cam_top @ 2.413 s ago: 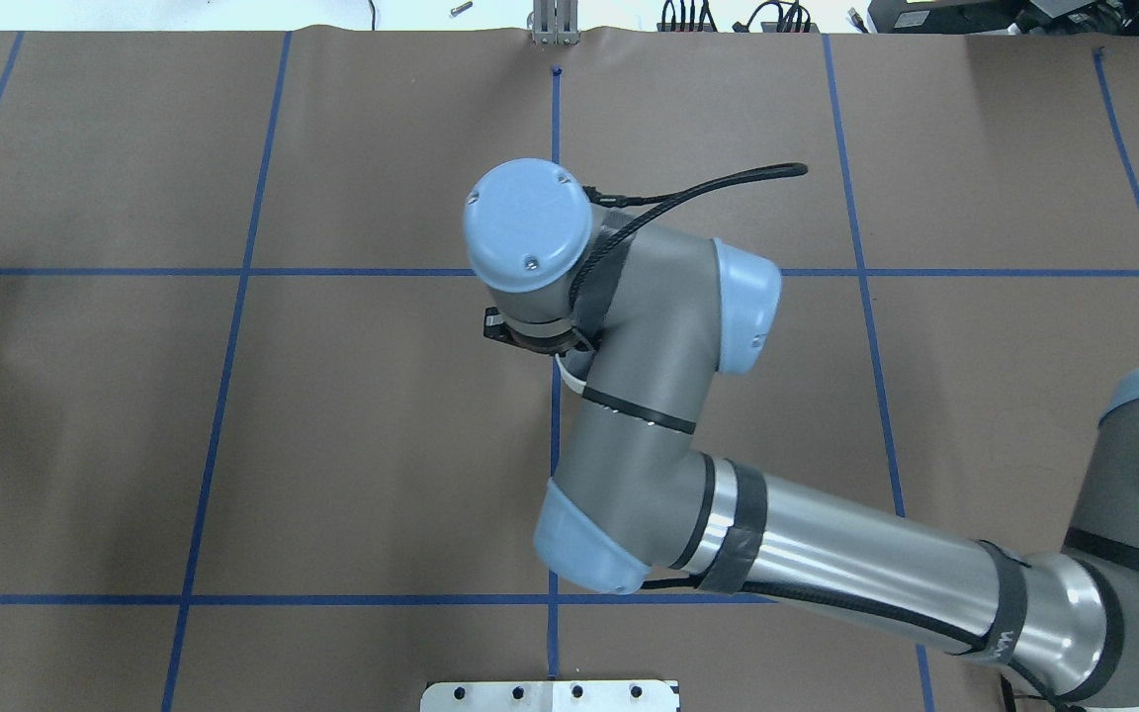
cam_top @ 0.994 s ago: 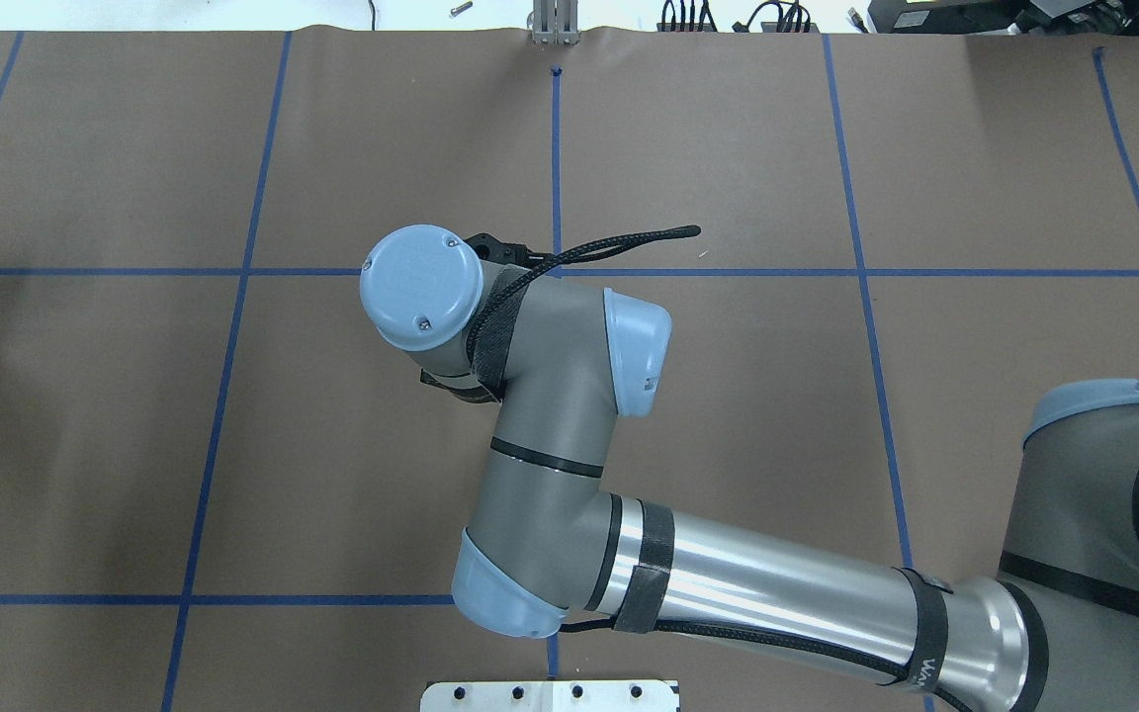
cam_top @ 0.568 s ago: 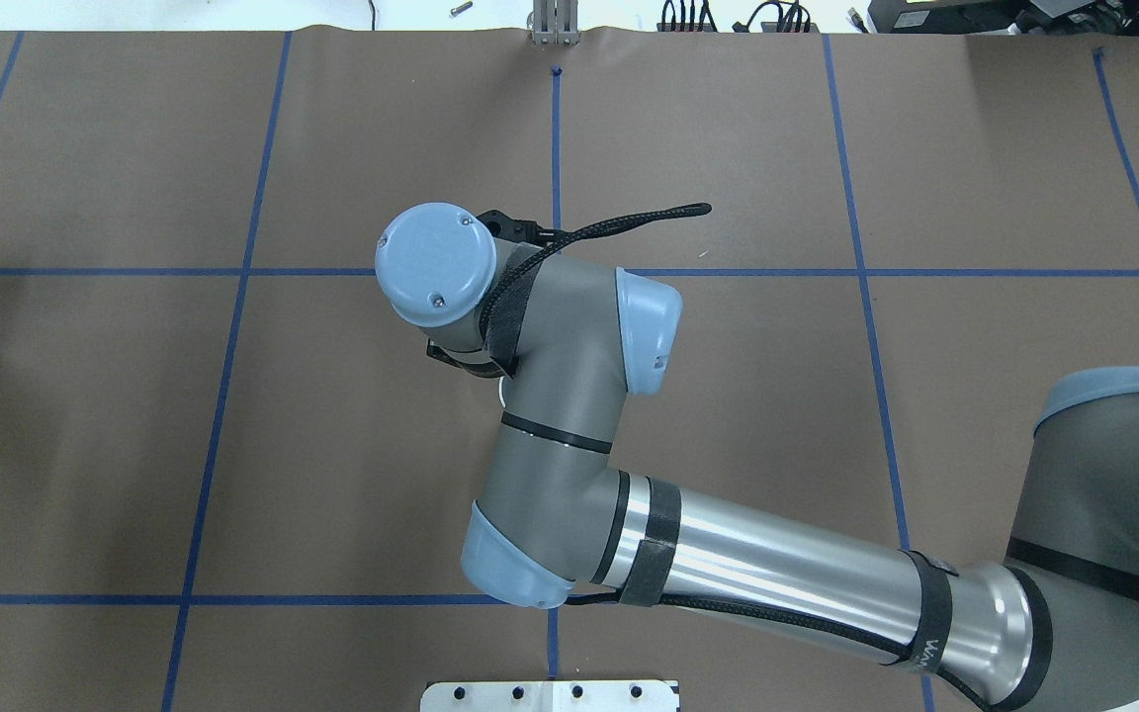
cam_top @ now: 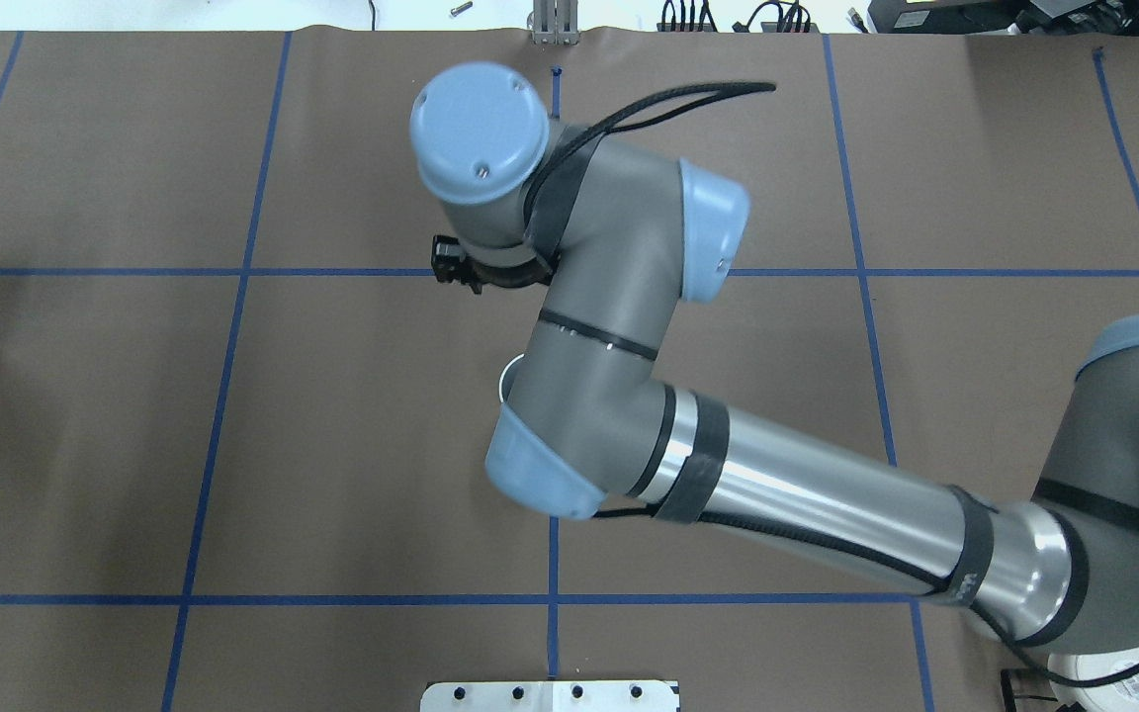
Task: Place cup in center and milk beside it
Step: 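Lift the right gripper away from the mug and withdraw it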
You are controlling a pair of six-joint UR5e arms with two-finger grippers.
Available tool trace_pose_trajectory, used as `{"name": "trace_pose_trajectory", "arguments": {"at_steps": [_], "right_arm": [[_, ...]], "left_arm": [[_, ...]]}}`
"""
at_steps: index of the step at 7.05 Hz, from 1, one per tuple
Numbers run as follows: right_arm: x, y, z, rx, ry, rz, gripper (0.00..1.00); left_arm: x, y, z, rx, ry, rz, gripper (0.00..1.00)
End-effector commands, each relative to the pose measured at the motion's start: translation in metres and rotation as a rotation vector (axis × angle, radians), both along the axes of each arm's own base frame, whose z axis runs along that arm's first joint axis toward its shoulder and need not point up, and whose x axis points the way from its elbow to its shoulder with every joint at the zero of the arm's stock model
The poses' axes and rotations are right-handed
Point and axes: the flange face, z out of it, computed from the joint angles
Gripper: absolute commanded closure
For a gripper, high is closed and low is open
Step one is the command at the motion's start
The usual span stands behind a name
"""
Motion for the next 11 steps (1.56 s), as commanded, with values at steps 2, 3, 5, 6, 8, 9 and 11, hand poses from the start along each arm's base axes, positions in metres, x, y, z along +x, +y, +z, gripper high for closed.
{"name": "trace_pose_trajectory", "arguments": {"at_steps": [2, 3, 5, 6, 8, 9, 11], "right_arm": [[0.200, -0.124, 0.146, 0.151, 0.076, -0.244, 0.00], [0.258, -0.133, 0.205, 0.172, 0.095, -0.302, 0.00], [0.382, -0.123, 0.321, 0.157, 0.115, -0.342, 0.00], [0.418, -0.067, 0.388, 0.098, 0.128, -0.342, 0.00], [0.485, 0.020, 0.482, -0.059, 0.162, -0.272, 0.00], [0.493, 0.035, 0.498, -0.078, 0.178, -0.263, 0.00], [0.500, 0.053, 0.522, -0.097, 0.173, -0.254, 0.00]], "left_arm": [[0.000, 0.001, 0.000, -0.005, -0.001, -0.004, 0.01], [0.000, 0.001, -0.003, -0.003, 0.003, -0.003, 0.01], [0.001, 0.001, -0.001, -0.119, 0.044, -0.102, 0.01], [0.002, 0.004, 0.001, -0.131, 0.049, -0.106, 0.01], [0.004, 0.003, 0.001, -0.240, 0.096, -0.198, 0.01], [0.008, 0.003, 0.002, -0.243, 0.096, -0.196, 0.01], [0.021, 0.008, 0.007, -0.220, 0.092, -0.168, 0.01]]}}
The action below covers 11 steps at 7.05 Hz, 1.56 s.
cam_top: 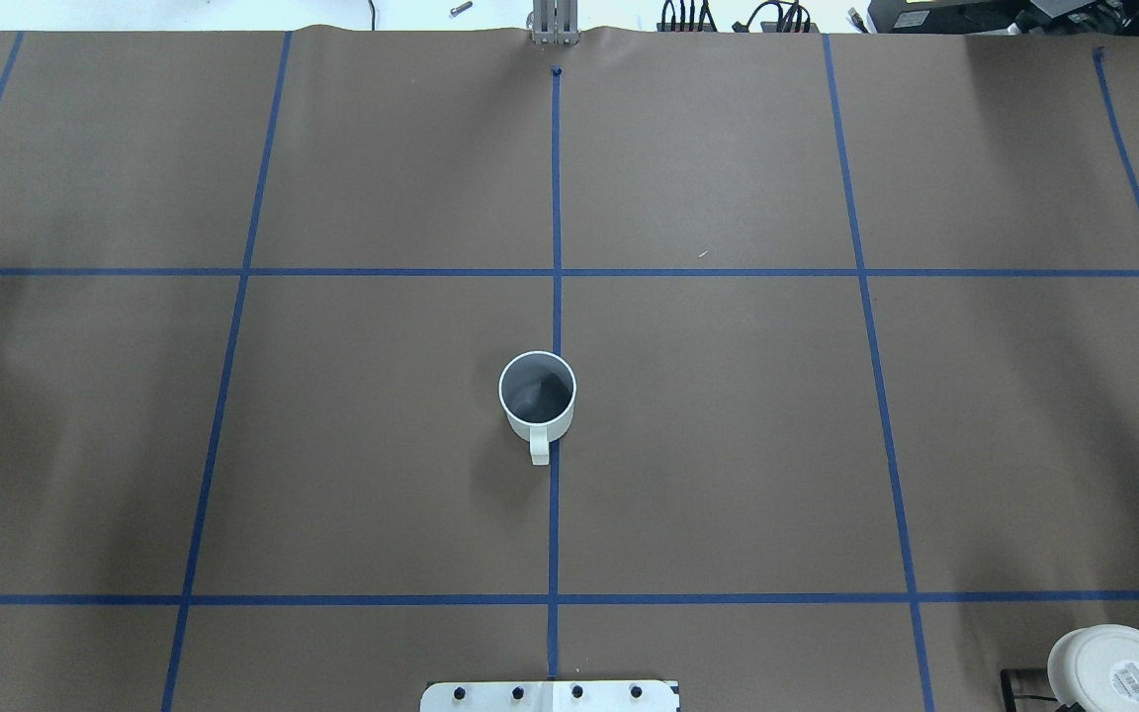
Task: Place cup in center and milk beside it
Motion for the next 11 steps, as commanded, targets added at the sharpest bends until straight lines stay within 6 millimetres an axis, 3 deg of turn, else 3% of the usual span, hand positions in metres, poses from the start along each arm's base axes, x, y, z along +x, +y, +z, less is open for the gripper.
{"name": "trace_pose_trajectory", "arguments": {"at_steps": [1, 4, 7, 9, 10, 11], "right_arm": [[0.011, 0.016, 0.014, -0.005, -0.001, 0.018, 0.00], [0.011, 0.016, 0.015, -0.007, -0.002, 0.017, 0.00], [0.011, 0.016, 0.017, -0.014, -0.001, 0.018, 0.00], [0.011, 0.016, 0.017, -0.014, -0.001, 0.018, 0.00], [0.011, 0.016, 0.018, -0.014, -0.001, 0.018, 0.00], [0.011, 0.016, 0.018, -0.016, -0.001, 0.018, 0.00]], "left_arm": [[0.022, 0.012, 0.011, 0.022, 0.007, 0.032, 0.01], [0.034, 0.014, 0.014, 0.010, 0.011, 0.057, 0.01], [0.066, 0.009, 0.029, -0.008, 0.000, 0.125, 0.01], [0.075, 0.010, 0.031, -0.009, -0.003, 0.146, 0.02], [0.079, 0.009, 0.033, -0.012, -0.003, 0.156, 0.07], [0.082, 0.009, 0.033, -0.012, -0.003, 0.161, 0.32]]}}
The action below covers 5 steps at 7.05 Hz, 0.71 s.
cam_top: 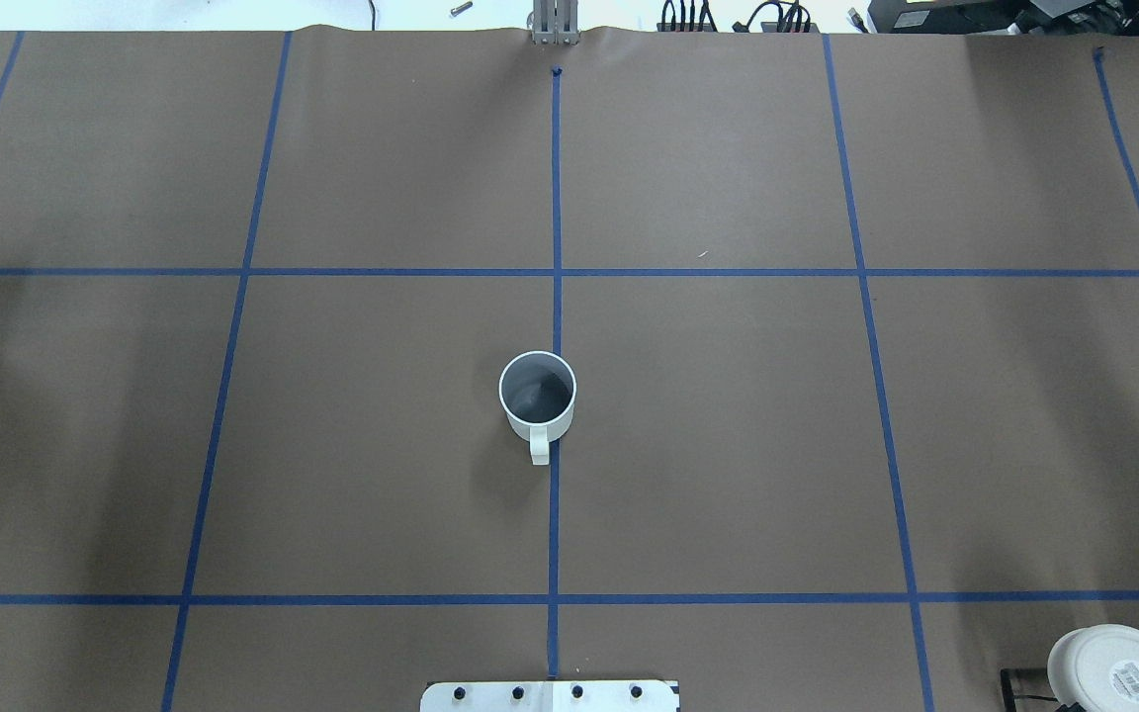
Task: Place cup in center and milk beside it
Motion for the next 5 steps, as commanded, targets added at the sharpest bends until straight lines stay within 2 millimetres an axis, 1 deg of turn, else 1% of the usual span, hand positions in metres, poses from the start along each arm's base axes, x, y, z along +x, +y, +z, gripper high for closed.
{"name": "trace_pose_trajectory", "arguments": {"at_steps": [1, 2, 3, 4, 5], "right_arm": [[0.000, 0.000, 0.000, -0.001, 0.000, 0.001, 0.00], [0.000, 0.000, 0.000, -0.001, 0.000, 0.001, 0.00], [0.000, 0.000, 0.000, -0.001, -0.001, 0.001, 0.00], [0.000, 0.001, 0.000, -0.002, -0.001, 0.001, 0.00], [0.000, 0.001, 0.000, -0.003, -0.003, 0.001, 0.00]], "left_arm": [[0.004, 0.000, 0.001, -0.003, -0.001, 0.009, 0.53], [0.004, 0.000, 0.001, -0.003, -0.001, 0.009, 0.74], [0.004, -0.001, -0.004, 0.004, 0.001, 0.006, 0.95], [0.004, -0.002, -0.015, 0.019, 0.010, 0.006, 1.00], [0.003, -0.002, -0.037, 0.023, 0.016, -0.001, 1.00]]}}
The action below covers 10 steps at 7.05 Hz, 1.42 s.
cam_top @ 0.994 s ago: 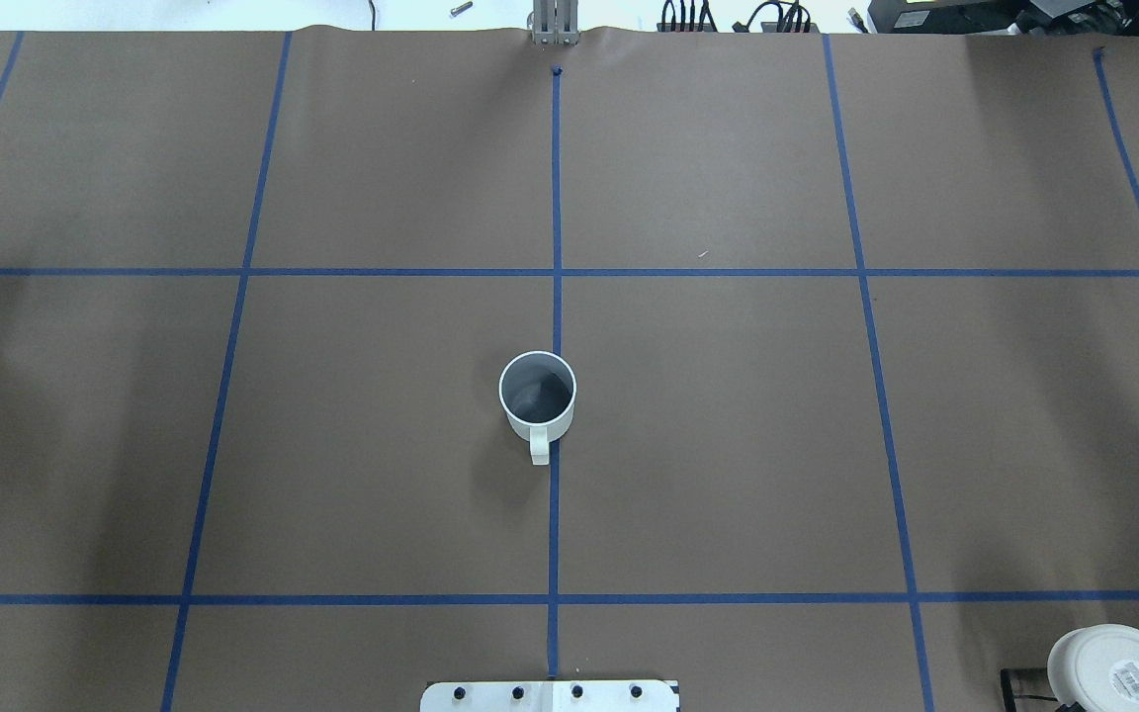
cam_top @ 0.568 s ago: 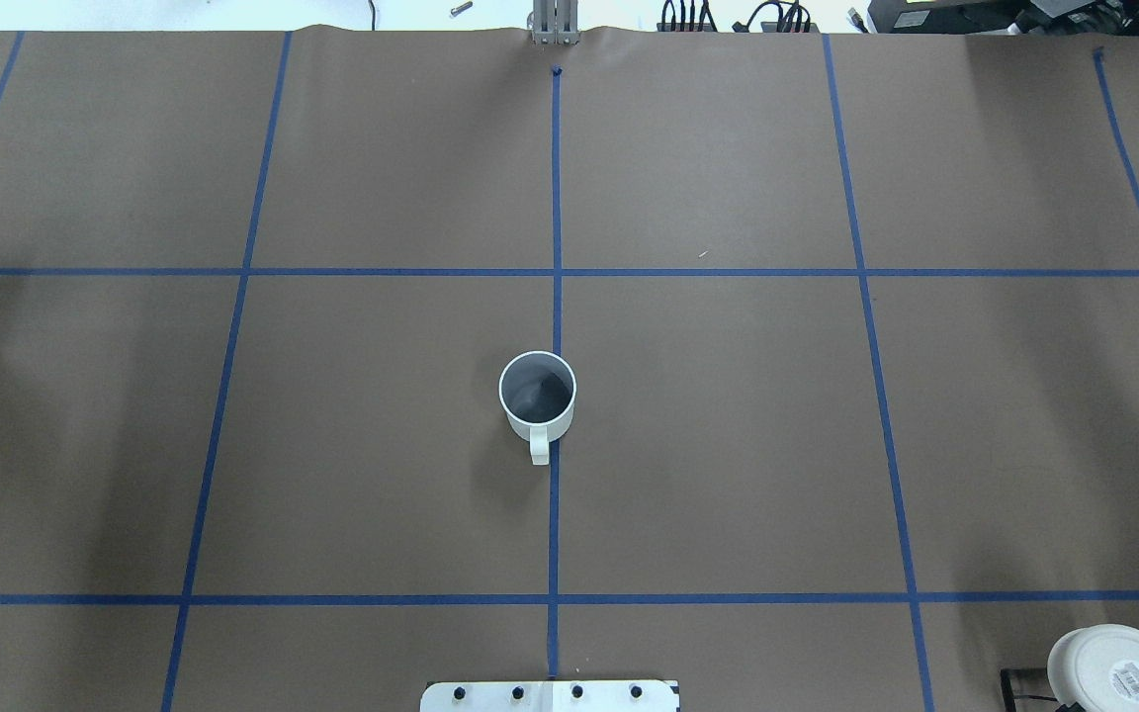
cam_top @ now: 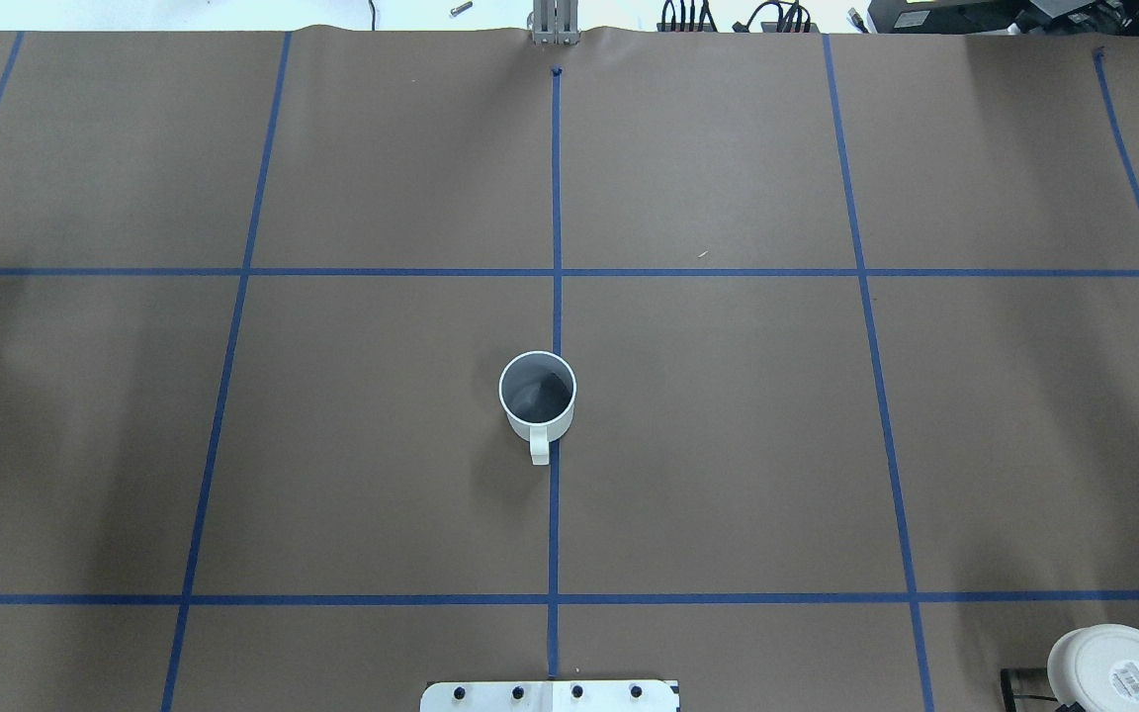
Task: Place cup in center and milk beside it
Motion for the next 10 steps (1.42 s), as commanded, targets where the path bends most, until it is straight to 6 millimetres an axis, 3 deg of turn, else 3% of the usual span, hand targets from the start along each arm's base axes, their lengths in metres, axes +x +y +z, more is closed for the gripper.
{"name": "trace_pose_trajectory", "arguments": {"at_steps": [1, 2, 3, 4, 5, 7, 8, 9, 10], "right_arm": [[0.000, 0.000, 0.000, -0.001, -0.001, 0.000, 0.00], [0.000, 0.000, 0.000, -0.001, -0.003, 0.000, 0.00], [0.000, 0.000, 0.000, -0.001, -0.003, 0.000, 0.00], [0.000, 0.003, 0.003, -0.007, -0.002, 0.000, 0.00], [0.000, 0.003, 0.002, -0.006, -0.003, 0.001, 0.00], [0.000, 0.003, 0.003, -0.008, -0.005, 0.001, 0.00], [0.000, 0.003, 0.003, -0.009, -0.005, 0.003, 0.00], [0.000, 0.002, 0.002, -0.008, -0.005, 0.003, 0.00], [0.000, 0.002, 0.003, -0.010, -0.005, 0.004, 0.00]], "left_arm": [[0.000, -0.002, -0.066, -0.031, 0.012, -0.033, 1.00], [0.000, -0.002, -0.110, -0.062, 0.025, -0.077, 1.00], [0.005, -0.009, -0.140, -0.077, 0.054, -0.127, 1.00], [0.043, -0.015, -0.169, -0.104, 0.079, -0.123, 1.00], [0.088, -0.029, -0.212, -0.142, 0.129, -0.133, 1.00], [0.192, -0.037, -0.288, -0.206, 0.157, -0.153, 1.00], [0.233, -0.037, -0.326, -0.233, 0.141, -0.148, 1.00], [0.287, -0.031, -0.371, -0.252, 0.104, -0.148, 1.00], [0.338, -0.011, -0.410, -0.258, 0.073, -0.154, 1.00]]}}
